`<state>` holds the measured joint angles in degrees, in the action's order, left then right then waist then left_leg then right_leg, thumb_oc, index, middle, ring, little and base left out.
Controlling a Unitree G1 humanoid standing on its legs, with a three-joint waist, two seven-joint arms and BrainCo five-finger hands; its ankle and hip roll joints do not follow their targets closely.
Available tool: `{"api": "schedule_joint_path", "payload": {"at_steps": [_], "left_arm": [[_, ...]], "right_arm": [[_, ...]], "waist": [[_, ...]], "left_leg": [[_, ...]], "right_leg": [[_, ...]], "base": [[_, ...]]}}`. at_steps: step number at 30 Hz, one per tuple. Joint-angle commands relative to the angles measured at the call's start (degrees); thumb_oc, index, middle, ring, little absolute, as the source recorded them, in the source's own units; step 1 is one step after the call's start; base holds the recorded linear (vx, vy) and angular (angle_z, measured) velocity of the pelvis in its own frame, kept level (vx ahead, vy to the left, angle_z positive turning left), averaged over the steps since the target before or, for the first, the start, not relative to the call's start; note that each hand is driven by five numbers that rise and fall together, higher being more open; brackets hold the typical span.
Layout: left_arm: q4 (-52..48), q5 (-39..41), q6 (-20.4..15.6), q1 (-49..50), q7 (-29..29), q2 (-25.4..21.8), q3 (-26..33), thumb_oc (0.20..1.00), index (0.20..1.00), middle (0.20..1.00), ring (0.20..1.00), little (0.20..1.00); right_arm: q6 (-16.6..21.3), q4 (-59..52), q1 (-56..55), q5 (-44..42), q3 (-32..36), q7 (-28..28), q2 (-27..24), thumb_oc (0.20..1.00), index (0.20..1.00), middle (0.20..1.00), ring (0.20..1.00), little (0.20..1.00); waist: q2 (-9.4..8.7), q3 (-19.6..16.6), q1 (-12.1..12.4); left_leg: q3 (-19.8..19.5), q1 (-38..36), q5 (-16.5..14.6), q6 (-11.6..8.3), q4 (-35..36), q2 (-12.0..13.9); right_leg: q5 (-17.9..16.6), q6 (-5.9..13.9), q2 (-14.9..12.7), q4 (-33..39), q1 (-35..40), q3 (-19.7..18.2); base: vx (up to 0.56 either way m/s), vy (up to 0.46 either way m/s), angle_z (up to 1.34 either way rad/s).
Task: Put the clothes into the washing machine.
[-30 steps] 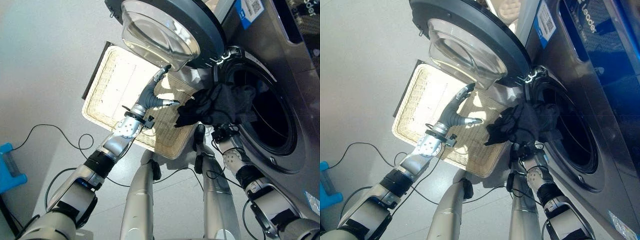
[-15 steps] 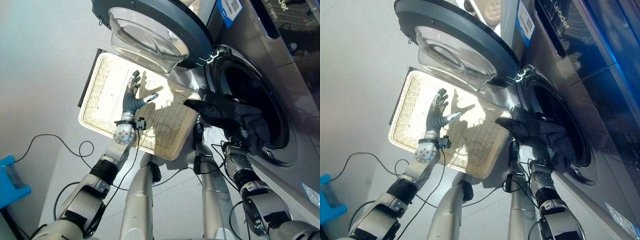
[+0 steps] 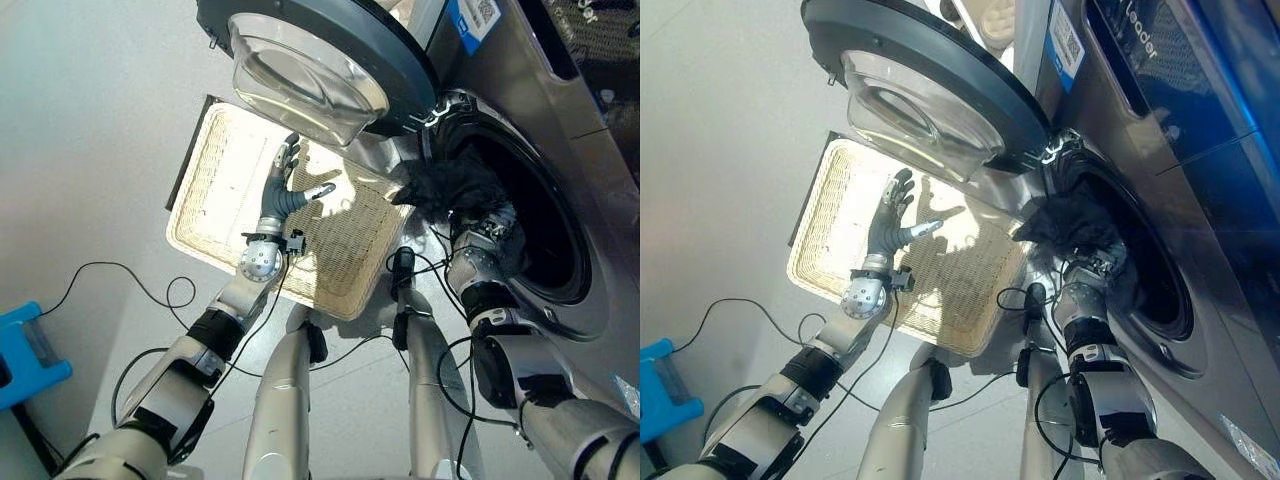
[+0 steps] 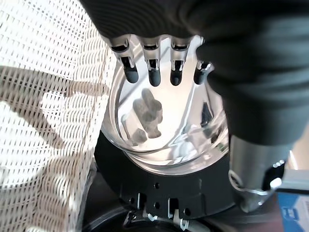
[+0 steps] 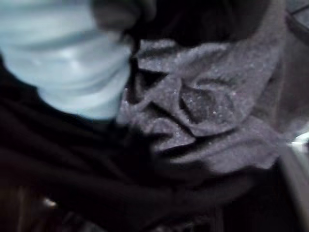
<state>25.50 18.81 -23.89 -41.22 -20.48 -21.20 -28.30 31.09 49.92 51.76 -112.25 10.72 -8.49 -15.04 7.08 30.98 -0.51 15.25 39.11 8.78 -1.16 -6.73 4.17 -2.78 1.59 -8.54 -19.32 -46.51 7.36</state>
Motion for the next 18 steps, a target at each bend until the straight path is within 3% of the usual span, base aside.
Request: {"api": "schedule_joint_path", "payload": {"at_steps": [1, 4, 8, 9, 10, 11, 18], "left_arm": [[-4.69, -1.60, -1.70, -1.59, -0.99, -0.83, 0.53, 1.000, 1.000, 1.000, 1.000, 1.000], [-5.60, -1.30, -1.52, -1.79, -0.82, -1.58, 0.33, 1.000, 1.000, 1.000, 1.000, 1.000], [-7.87, -1.67, -0.55, -1.60, -0.51, -3.31, 0.64, 1.000, 1.000, 1.000, 1.000, 1.000], [-8.44, -1.61, 0.11, -1.52, -0.36, -3.93, 0.82, 1.000, 1.000, 1.000, 1.000, 1.000], [-8.48, -1.57, 0.18, -1.50, -0.31, -3.97, 0.82, 1.000, 1.000, 1.000, 1.000, 1.000], [-8.40, -1.53, 0.35, -1.47, 0.06, -4.29, 0.97, 1.000, 1.000, 1.000, 1.000, 1.000], [-8.29, -0.25, 0.01, -1.24, -0.32, -5.37, -0.19, 1.000, 1.000, 1.000, 1.000, 1.000]], "right_arm": [[8.19, -3.95, 0.05, -0.75, 3.05, 0.75, -5.11, 0.200, 0.200, 0.200, 0.200, 0.200], [11.59, -4.83, 0.60, -0.75, 3.41, 1.12, -6.29, 0.200, 0.200, 0.200, 0.200, 0.200], [20.25, -8.55, 0.31, -0.75, 4.26, 2.61, -7.75, 0.200, 0.200, 0.200, 0.200, 0.200], [24.37, -10.06, -0.21, -0.75, 4.61, 3.55, -8.08, 0.200, 0.200, 0.200, 0.200, 0.200], [24.78, -10.18, -0.23, -0.75, 4.58, 3.77, -8.14, 0.200, 0.200, 0.200, 0.200, 0.200], [27.77, -10.09, -0.26, -0.75, 5.10, 5.15, -9.14, 0.200, 0.200, 0.200, 0.200, 0.200], [30.68, -8.34, -2.33, -0.75, 8.56, 6.23, -13.42, 0.200, 0.200, 0.200, 0.200, 0.200]], "waist": [[2.35, -1.19, -0.63], [2.49, -1.19, -0.59], [2.55, -1.19, -0.69], [2.43, -1.19, -1.00], [2.41, -1.19, -1.00], [2.33, -1.19, -1.24], [2.36, -1.19, -2.20]], "left_leg": [[-0.53, 1.79, -7.84, -2.97, -7.10, -4.98], [-0.50, 1.86, -7.90, -2.95, -7.09, -5.09], [-0.34, 1.80, -8.21, -2.93, -7.38, -5.04], [-0.28, 1.84, -8.42, -2.93, -7.61, -4.96], [-0.26, 1.85, -8.43, -2.93, -7.64, -4.97], [-0.12, 1.87, -8.51, -3.00, -7.81, -4.97], [0.69, 1.77, -8.91, -3.07, -8.27, -4.66]], "right_leg": [[-0.10, 5.74, -1.34, -1.26, 1.07, 5.30], [-0.23, 5.79, -1.44, -1.17, 0.93, 5.27], [-0.26, 5.93, -1.68, -1.33, 0.89, 5.20], [-0.23, 6.00, -1.67, -1.53, 0.78, 5.07], [-0.23, 6.00, -1.67, -1.57, 0.75, 5.04], [-0.27, 6.02, -1.63, -1.57, 0.69, 4.93], [-0.34, 6.21, -1.61, -1.76, 0.46, 4.39]], "base": [[0.00, 0.000, 0.00], [0.00, -0.017, 0.05], [0.01, -0.012, 0.04], [0.00, 0.000, 0.00], [0.00, 0.000, 0.00], [0.00, 0.000, 0.00], [0.00, 0.000, 0.00]]}}
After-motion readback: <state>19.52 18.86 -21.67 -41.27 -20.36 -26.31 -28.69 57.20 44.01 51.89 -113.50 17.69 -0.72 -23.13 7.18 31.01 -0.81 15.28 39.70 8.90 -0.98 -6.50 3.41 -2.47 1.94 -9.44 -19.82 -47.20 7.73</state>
